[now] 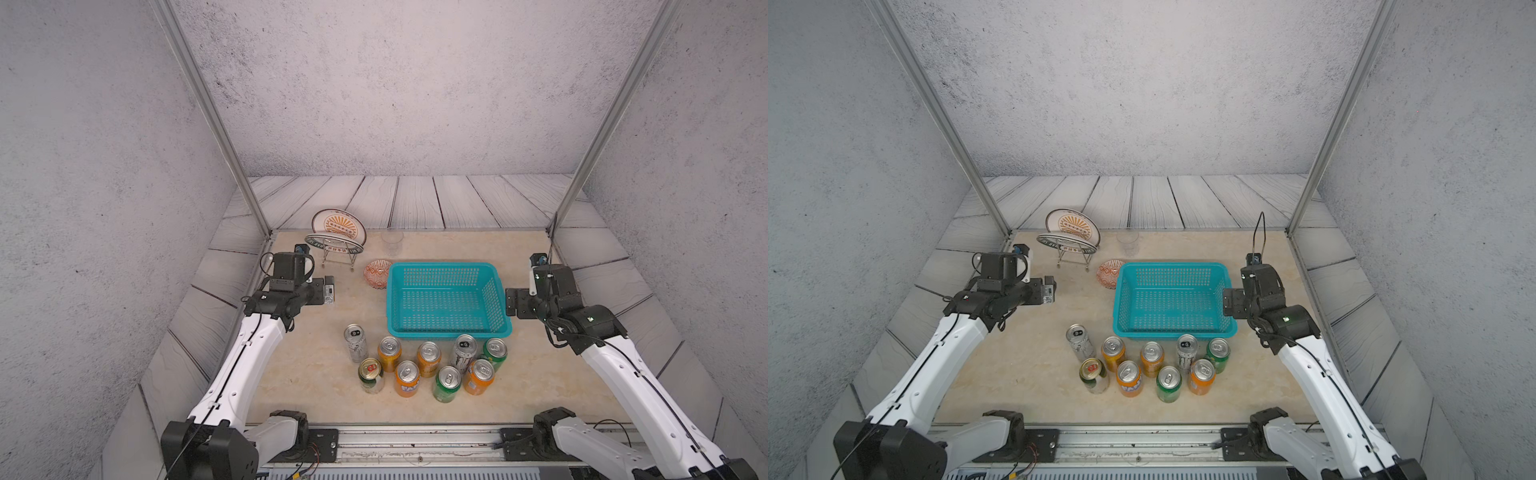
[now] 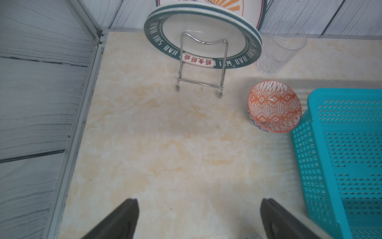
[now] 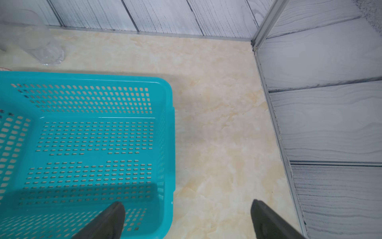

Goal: Take out the drinks from the basket
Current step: Reset both arms

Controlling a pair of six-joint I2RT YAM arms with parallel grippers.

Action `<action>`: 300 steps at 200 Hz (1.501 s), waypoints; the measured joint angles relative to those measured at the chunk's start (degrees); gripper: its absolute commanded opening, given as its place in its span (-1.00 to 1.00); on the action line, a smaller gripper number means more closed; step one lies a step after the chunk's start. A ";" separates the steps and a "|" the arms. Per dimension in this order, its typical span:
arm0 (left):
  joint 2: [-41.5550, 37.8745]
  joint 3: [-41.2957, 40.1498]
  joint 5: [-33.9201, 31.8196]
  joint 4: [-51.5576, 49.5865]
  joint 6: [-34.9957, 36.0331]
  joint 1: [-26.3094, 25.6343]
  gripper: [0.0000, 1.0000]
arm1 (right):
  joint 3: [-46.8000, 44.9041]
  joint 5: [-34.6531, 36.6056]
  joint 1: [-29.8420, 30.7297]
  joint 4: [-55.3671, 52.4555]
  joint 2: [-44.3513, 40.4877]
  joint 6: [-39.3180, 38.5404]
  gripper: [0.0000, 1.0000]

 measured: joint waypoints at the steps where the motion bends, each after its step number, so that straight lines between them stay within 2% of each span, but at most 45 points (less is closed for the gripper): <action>1: 0.00 0.02 0.00 0.00 0.00 0.00 0.97 | -0.24 -0.02 -0.15 0.24 0.00 -0.11 0.99; 60: 0.00 0.02 -0.02 0.00 0.00 0.00 0.97 | -20.24 -1.46 -9.07 22.18 -0.57 -4.96 0.99; 96: 0.15 0.00 -0.02 0.00 0.00 0.02 0.97 | -25.05 -4.31 -13.51 32.92 2.95 -4.87 0.99; 157: 0.52 0.00 -0.07 0.00 0.02 0.02 0.97 | -33.68 -9.64 -14.64 56.35 10.86 -4.17 0.99; 234: 1.44 0.00 -0.28 0.00 0.20 0.02 0.97 | -35.12 -12.96 -15.47 78.95 21.84 -5.73 0.99; 271: 1.44 0.00 -0.31 0.04 0.22 0.02 0.97 | -35.32 -15.04 -16.61 87.73 30.27 -5.55 0.99; 300: 1.44 0.00 -0.26 0.28 0.20 0.04 0.97 | -34.95 -16.20 -16.90 88.32 32.11 -5.53 0.99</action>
